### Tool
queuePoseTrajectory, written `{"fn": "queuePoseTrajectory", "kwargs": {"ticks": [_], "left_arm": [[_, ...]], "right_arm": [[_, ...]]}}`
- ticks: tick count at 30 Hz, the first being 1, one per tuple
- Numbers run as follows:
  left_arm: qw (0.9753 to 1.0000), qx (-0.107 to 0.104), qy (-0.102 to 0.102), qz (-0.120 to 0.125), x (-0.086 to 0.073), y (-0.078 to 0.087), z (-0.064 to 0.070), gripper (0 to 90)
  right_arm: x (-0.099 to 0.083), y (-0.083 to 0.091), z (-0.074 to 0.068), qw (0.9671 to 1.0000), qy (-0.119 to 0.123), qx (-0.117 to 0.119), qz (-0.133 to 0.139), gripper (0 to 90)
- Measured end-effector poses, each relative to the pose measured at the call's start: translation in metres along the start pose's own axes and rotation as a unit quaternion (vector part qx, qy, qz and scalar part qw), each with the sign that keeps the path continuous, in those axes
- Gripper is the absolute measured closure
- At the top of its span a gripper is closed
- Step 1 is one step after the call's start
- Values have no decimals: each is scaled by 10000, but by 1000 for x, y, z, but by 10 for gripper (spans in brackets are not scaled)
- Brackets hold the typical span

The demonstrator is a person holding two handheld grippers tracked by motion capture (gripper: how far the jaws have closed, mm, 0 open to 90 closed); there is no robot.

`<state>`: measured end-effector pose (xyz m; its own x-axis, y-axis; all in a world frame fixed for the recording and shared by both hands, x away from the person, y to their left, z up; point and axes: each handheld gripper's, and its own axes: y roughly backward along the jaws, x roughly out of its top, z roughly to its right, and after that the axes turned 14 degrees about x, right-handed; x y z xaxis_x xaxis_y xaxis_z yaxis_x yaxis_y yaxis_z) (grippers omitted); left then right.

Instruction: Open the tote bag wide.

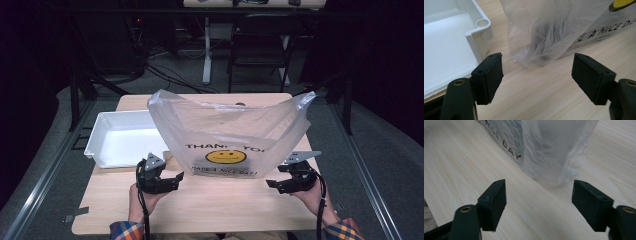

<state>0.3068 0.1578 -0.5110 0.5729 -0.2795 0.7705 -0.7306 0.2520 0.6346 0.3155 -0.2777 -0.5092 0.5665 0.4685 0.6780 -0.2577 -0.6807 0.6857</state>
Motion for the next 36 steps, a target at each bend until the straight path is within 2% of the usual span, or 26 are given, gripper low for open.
{"fn": "queuePoseTrajectory", "kwargs": {"ticks": [3, 5, 10, 11, 12, 14, 15, 16, 21, 22, 24, 26, 27, 31, 32, 33, 34, 35, 36], "left_arm": [[10000, 11, 27, 92, 3, -4, 1, 319], [9999, 44, 19, 100, 5, -6, 1, 371], [9999, 32, -12, 167, 8, -13, 4, 509], [9999, 32, -12, 167, 8, -13, 4, 551], [9999, 22, -54, 153, 9, -15, 5, 551], [9998, -15, -165, 102, 10, -20, 8, 646], [9998, -15, -165, 102, 10, -20, 8, 666], [9997, -40, -233, 49, 11, -25, 11, 698], [9993, -65, -333, -123, 12, -35, 15, 776], [9993, -64, -341, -143, 12, -37, 16, 793], [9992, -60, -357, -178, 12, -39, 16, 806], [9989, -60, -386, -277, 12, -43, 18, 825], [9988, -62, -382, -283, 11, -45, 19, 829], [9982, -74, -399, -443, 10, -49, 19, 850], [9979, -79, -407, -490, 9, -50, 19, 856], [9979, -79, -407, -490, 9, -50, 19, 862], [9978, -43, -391, -534, 8, -52, 19, 868], [9975, -34, -419, -569, 7, -52, 18, 874], [9971, -61, -419, -640, 7, -52, 18, 879]], "right_arm": [[3, 1, -1, 10000, 25, -17, 64, 356], [5, 4, -2, 9998, 71, -154, 96, 431], [9, 8, -1, 9986, 48, -201, 483, 648], [9, 8, -1, 9986, 48, -201, 483, 648], [10, 8, -1, 9984, 45, -215, 523, 688], [12, 4, 3, 9983, -16, -230, 534, 789], [12, 4, 3, 9983, -16, -230, 534, 789], [13, 3, 5, 9987, 19, -291, 417, 826], [15, -5, 10, 9984, -62, -285, 488, 877], [16, -6, 12, 9988, -55, -262, 413, 882], [16, -8, 13, 9986, -81, -275, 434, 884], [17, -10, 18, 9991, -106, -314, 264, 891], [17, -14, 19, 9989, -169, -266, 341, 891], [17, -19, 23, 9992, -192, -255, 246, 895], [17, -20, 22, 9991, -307, -220, 185, 895], [17, -20, 22, 9991, -307, -220, 185, 895], [17, -22, 25, 9993, -205, -290, 76, 896], [17, -24, 25, 9994, -273, -189, 132, 896], [16, -26, 25, 9992, -311, -195, 153, 896]]}}
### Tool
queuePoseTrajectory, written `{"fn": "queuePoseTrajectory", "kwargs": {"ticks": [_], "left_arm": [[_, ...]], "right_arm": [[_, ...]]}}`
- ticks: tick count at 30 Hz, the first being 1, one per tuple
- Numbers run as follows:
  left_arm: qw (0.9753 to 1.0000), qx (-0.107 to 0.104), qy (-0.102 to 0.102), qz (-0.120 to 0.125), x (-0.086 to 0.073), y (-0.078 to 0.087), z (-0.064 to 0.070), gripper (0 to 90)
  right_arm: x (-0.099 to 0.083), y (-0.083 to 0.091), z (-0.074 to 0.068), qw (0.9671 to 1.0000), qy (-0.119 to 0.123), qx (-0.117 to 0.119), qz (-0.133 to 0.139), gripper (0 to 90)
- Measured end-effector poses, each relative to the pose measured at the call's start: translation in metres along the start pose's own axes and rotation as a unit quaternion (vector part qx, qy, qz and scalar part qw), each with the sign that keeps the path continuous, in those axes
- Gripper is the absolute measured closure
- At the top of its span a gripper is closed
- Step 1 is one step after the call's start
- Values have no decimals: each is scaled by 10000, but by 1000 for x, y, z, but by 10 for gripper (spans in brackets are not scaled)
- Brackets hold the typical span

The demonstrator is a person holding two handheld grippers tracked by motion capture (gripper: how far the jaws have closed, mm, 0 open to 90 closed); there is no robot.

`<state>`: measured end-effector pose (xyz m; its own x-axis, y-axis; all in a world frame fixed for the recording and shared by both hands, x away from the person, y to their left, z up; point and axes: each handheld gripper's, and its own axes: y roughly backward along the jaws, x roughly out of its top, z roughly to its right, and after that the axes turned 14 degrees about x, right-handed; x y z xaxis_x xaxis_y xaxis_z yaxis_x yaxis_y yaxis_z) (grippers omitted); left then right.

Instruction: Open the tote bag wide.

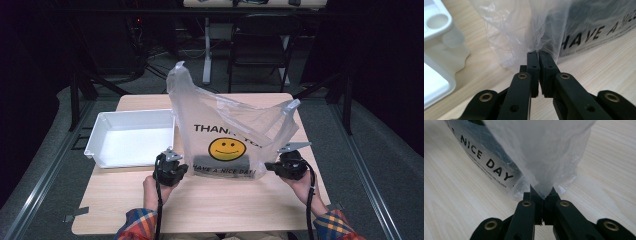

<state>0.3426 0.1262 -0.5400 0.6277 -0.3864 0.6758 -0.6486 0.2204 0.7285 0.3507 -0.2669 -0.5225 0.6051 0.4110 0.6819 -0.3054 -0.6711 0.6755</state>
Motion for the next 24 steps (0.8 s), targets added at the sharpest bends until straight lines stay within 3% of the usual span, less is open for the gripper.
{"fn": "queuePoseTrajectory", "kwargs": {"ticks": [1, 3, 5, 7, 8, 9, 11, 13, 14, 16, 21, 22, 23, 24], "left_arm": [[10000, 0, 0, 0, 0, 0, 0, 880], [10000, -1, -19, -35, -1, -1, 0, 879], [10000, 2, -21, 4, -1, 0, -1, 829], [10000, -53, -5, 38, 2, 4, -3, 651], [9995, -69, 158, 248, 5, 9, -4, 566], [9995, -69, 158, 248, 5, 9, -4, 513], [9975, -191, 340, 588, 10, 18, -7, 450], [9970, -154, 391, 648, 13, 20, -7, 389], [9964, -51, 392, 743, 17, 20, -7, 392], [9967, -62, 383, 714, 20, 15, -6, 421], [9982, -129, 290, 513, 20, 2, 0, 697], [9988, -102, 186, 452, 20, 0, 2, 697], [9991, -77, 119, 391, 18, -2, 4, 801], [9992, -125, 124, 348, 17, -4, 3, 826]], "right_arm": [[0, 0, -1, 9998, -102, 2, -141, 896], [-1, -1, 0, 9998, -94, 48, -172, 897], [-1, -1, 2, 9997, 35, -38, -239, 896], [-2, -2, 3, 9996, -39, 11, -296, 897], [-3, -2, 3, 9996, -13, 17, -265, 897], [-3, -2, 3, 9996, -13, 17, -265, 897], [-3, -4, 4, 9996, 7, 143, -254, 897], [-3, -4, 3, 9994, -20, 158, -320, 897], [-4, -8, 2, 9997, -91, 122, -191, 898], [-4, -10, 1, 9997, -93, 107, -193, 898], [-4, -13, 0, 9996, -76, 182, -206, 893], [-4, -13, 0, 9996, -88, 168, -187, 882], [-5, -11, 0, 9997, -103, 137, -154, 819], [-5, -10, 0, 9997, -65, 125, -174, 785]]}}
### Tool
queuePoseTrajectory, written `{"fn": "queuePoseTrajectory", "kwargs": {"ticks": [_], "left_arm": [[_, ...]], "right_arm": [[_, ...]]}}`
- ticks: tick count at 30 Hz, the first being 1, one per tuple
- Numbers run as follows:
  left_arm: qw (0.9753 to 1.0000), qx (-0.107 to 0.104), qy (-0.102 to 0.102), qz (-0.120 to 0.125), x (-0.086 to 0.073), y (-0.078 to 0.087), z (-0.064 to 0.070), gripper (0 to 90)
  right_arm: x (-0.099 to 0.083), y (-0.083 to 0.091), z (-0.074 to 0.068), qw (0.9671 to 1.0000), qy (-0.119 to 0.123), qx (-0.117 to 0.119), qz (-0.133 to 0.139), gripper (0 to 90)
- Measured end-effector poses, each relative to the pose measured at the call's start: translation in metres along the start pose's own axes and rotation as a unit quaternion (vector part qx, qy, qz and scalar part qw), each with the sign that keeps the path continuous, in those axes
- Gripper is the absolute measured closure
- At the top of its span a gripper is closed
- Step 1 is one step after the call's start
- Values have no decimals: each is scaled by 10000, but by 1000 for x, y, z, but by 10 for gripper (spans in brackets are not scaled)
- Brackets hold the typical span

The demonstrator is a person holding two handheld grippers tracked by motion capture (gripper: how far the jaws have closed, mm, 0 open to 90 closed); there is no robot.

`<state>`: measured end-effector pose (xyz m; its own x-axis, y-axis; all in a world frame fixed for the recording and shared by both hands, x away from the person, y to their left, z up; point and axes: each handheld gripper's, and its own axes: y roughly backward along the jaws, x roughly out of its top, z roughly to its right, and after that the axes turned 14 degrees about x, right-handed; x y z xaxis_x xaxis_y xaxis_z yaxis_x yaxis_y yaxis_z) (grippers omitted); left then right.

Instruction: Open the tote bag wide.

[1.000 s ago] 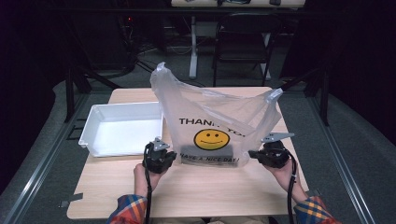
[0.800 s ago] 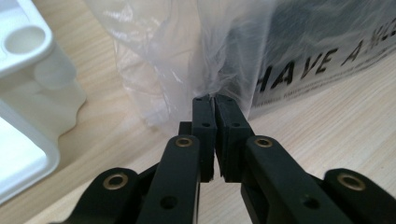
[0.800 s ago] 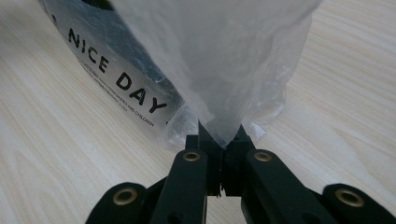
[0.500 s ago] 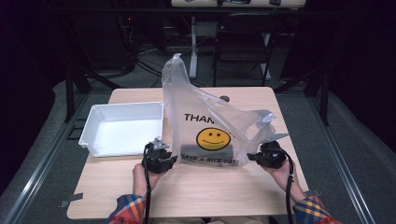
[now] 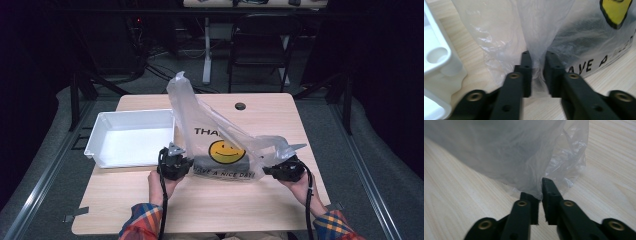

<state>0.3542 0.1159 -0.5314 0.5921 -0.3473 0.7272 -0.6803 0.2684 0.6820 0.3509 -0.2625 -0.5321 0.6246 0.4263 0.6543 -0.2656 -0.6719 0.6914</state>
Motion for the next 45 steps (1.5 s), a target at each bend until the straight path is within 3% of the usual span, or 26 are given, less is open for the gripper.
{"fn": "queuePoseTrajectory", "kwargs": {"ticks": [1, 2, 6, 10, 11, 13, 14, 15, 17, 18, 19, 22, 23, 27, 35, 38, 39, 40, 41, 42, 45], "left_arm": [[10000, 0, 0, 0, 0, 0, 0, 854], [10000, -5, -5, -66, -1, -1, -1, 870], [9999, 6, -10, -120, -3, -3, -2, 888], [9997, -33, -71, -233, -4, -6, -3, 892], [9997, -4, -40, -228, -5, -7, -2, 893], [9991, -16, -187, -388, -6, -9, -4, 894], [9991, -16, -187, -388, -6, -9, -4, 894], [9988, -51, -170, -461, -7, -11, -3, 894], [9987, 1, -216, -469, -7, -12, -3, 894], [9985, -5, -190, -504, -8, -12, -3, 894], [9982, 6, -212, -556, -8, -12, -4, 894], [9975, 90, -236, -665, -10, -13, -6, 894], [9971, 62, -155, -742, -11, -12, -7, 894], [9966, 57, -164, -807, -12, -11, -9, 896], [9941, 3, -385, -1014, -14, -5, -8, 890], [9954, 40, -316, -908, -13, 5, -9, 723], [9963, -10, -258, -817, -13, 10, -10, 723], [9975, -23, -209, -682, -12, 17, -11, 594], [9989, 20, -124, -450, -10, 28, -11, 540], [9989, 20, -124, -450, -10, 28, -11, 487], [9995, 264, -58, 173, -2, 44, -6, 421]], "right_arm": [[0, 0, 0, 10000, 0, 0, 0, 785], [2, 9, -2, 9998, 141, -74, -110, 699], [4, 21, -12, 9990, 369, -195, 145, 636], [6, 27, -19, 9978, 525, -177, 372, 643], [6, 28, -20, 9973, 564, -192, 435, 662], [8, 26, -22, 9963, 665, -180, 505, 749], [8, 26, -22, 9963, 665, -180, 505, 749], [9, 22, -21, 9967, 625, -174, 495, 825], [9, 19, -20, 9970, 598, -162, 468, 844], [10, 17, -18, 9976, 579, -166, 351, 882], [9, 11, -13, 9984, 445, -149, 312, 897], [10, 5, -5, 9991, 319, -200, 212, 900], [10, 3, -3, 9992, 274, -224, 173, 900], [8, -5, 5, 9999, 67, -154, -13, 900], [8, -15, 10, 9996, 25, -126, -256, 900], [6, -17, 10, 9994, 55, -112, -318, 900], [6, -17, 10, 9993, 14, -126, -347, 900], [6, -16, 11, 9995, 11, -105, -303, 900], [6, -16, 11, 9995, 5, -85, -310, 900], [6, -16, 11, 9995, 5, -85, -310, 900], [6, -14, 9, 9996, 22, -66, -286, 896]]}}
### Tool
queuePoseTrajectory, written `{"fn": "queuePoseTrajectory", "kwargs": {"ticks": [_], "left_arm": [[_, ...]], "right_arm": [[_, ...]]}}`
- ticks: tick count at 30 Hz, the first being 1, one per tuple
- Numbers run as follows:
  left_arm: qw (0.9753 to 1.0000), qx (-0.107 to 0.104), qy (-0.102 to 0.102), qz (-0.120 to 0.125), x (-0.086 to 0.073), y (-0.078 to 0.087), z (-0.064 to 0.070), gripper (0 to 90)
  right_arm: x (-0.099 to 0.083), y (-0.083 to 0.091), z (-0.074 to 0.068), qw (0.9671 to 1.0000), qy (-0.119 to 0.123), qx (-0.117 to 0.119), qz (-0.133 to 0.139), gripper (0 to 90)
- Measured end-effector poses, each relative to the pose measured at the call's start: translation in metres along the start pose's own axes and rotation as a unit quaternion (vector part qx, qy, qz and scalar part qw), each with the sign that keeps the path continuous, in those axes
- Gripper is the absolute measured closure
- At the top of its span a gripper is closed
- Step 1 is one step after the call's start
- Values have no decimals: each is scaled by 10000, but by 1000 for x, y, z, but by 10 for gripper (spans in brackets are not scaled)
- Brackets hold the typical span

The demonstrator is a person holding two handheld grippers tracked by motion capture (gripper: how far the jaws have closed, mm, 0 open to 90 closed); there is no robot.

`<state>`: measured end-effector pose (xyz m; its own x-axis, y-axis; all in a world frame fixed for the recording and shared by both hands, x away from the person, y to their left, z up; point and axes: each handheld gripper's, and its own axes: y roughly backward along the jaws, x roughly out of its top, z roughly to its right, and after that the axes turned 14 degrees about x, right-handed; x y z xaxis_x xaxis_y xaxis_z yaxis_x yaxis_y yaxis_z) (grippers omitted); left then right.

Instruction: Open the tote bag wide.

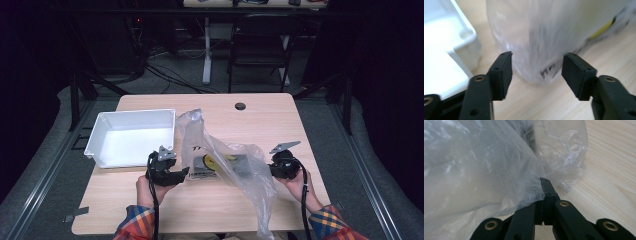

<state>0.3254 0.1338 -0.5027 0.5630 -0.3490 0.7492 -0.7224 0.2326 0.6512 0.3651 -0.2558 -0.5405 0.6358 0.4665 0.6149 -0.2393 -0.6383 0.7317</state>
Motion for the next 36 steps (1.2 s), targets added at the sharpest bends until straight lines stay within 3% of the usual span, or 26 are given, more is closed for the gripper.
{"fn": "queuePoseTrajectory", "kwargs": {"ticks": [2, 4, 5, 6, 7, 9, 11, 21, 22, 24, 25, 26, 27, 28, 29, 31, 32, 34, 36], "left_arm": [[10000, 22, -11, 94, 1, -1, 2, 493], [9998, 32, -49, 201, 3, -6, 6, 628], [9998, 49, -102, 149, 4, -11, 8, 628], [9998, 57, -157, 101, 4, -15, 9, 689], [9997, 3, -229, 8, 4, -21, 10, 790], [9996, 38, -271, -55, 3, -24, 10, 820], [9996, 51, -263, -116, 2, -29, 7, 883], [9992, 89, -319, -221, -1, -33, 2, 894], [9992, 104, -311, -209, -1, -34, 2, 893], [9991, 85, -329, -234, -1, -34, 1, 893], [9991, 70, -328, -245, -1, -35, 2, 893], [9991, 75, -331, -240, -1, -36, 2, 893], [9990, 52, -352, -255, -1, -36, 2, 892], [9990, 52, -352, -255, -1, -36, 2, 892], [9990, 22, -375, -256, -1, -36, 3, 891], [9989, 27, -387, -247, -1, -37, 3, 891], [9989, -2, -381, -261, -1, -37, 4, 890], [9986, -16, -433, -288, -1, -37, 4, 890], [9986, -32, -435, -283, -1, -37, 4, 890]], "right_arm": [[0, 0, 0, 10000, 24, 4, -40, 891], [1, 1, 0, 10000, 1, 19, -76, 847], [1, 2, 0, 9999, -12, 35, -100, 829], [1, 5, 0, 10000, 11, -1, -83, 809], [2, 10, 0, 10000, -8, 21, -56, 728], [1, 13, 0, 10000, 26, 30, -19, 723], [1, 27, 1, 10000, 55, 11, 62, 646], [1, 66, 5, 9989, 65, -69, 466, 524], [3, 75, 3, 9978, 68, -59, 650, 489], [5, 77, 2, 9975, 72, -39, 708, 471], [10, 78, -3, 9958, 73, 127, 906, 423], [10, 78, -3, 9958, 73, 127, 906, 423], [17, 73, -10, 9953, 114, 363, 893, 366], [17, 73, -10, 9953, 114, 363, 893, 366], [23, 63, -19, 9951, 199, 538, 804, 321], [25, 58, -23, 9952, 217, 565, 764, 312], [29, 41, -30, 9962, 294, 642, 514, 310], [30, 36, -31, 9963, 315, 663, 439, 336], [29, 20, -32, 9974, 285, 636, 185, 466]]}}
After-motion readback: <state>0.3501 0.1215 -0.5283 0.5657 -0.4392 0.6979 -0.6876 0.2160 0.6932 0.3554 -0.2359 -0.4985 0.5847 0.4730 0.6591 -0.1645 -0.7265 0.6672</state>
